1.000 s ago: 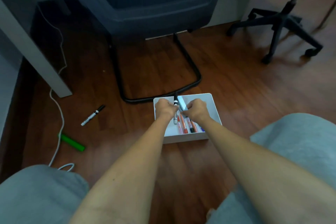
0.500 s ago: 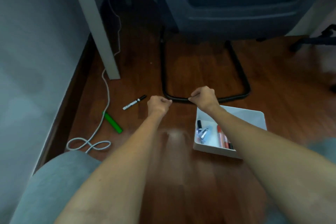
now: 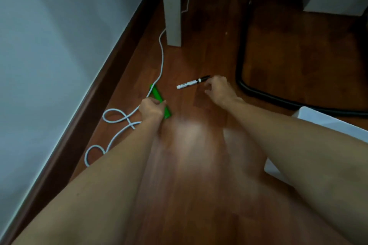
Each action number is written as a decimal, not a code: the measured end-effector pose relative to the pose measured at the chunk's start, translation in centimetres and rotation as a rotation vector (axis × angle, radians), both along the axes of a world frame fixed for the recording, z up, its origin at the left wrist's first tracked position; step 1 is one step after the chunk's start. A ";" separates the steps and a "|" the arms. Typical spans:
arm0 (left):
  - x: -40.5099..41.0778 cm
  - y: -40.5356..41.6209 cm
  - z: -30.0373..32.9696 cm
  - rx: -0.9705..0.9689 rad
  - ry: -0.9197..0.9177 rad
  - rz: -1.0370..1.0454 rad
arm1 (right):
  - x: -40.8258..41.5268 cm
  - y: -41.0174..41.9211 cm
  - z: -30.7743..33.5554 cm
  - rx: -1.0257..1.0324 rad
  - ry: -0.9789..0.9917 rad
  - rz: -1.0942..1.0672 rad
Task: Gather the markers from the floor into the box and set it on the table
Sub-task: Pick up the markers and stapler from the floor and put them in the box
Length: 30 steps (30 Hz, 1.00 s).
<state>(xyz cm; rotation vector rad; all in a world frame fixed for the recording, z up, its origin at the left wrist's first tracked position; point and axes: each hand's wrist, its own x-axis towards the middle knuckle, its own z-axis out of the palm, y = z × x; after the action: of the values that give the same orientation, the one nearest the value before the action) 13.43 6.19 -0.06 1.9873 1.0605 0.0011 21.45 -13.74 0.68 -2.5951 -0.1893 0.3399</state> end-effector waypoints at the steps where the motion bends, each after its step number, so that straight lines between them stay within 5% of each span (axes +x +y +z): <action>1: 0.0 0.1 -1.1 0.001 0.012 0.000 | 0.4 0.6 -0.8 -0.018 -0.016 0.011; 8: 2.2 0.5 -4.5 0.099 0.139 0.017 | 3.4 2.5 -4.7 -0.155 -0.139 0.181; 18: 1.2 -0.2 -4.0 -0.009 0.180 0.008 | 2.8 2.8 -1.6 -0.460 -0.164 0.302; 24: -1.5 -3.9 -1.4 -0.171 0.120 -0.034 | -1.7 -0.4 0.3 -0.315 0.017 0.107; 30: -0.4 -7.8 5.4 -0.303 -0.009 -0.095 | -3.4 -5.0 5.8 0.091 0.111 -0.236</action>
<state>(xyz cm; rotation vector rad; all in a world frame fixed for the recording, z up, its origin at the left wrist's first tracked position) 13.02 -1.60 5.37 1.7585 0.9013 -0.1909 18.04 -18.70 6.47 -2.4669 0.1361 0.3790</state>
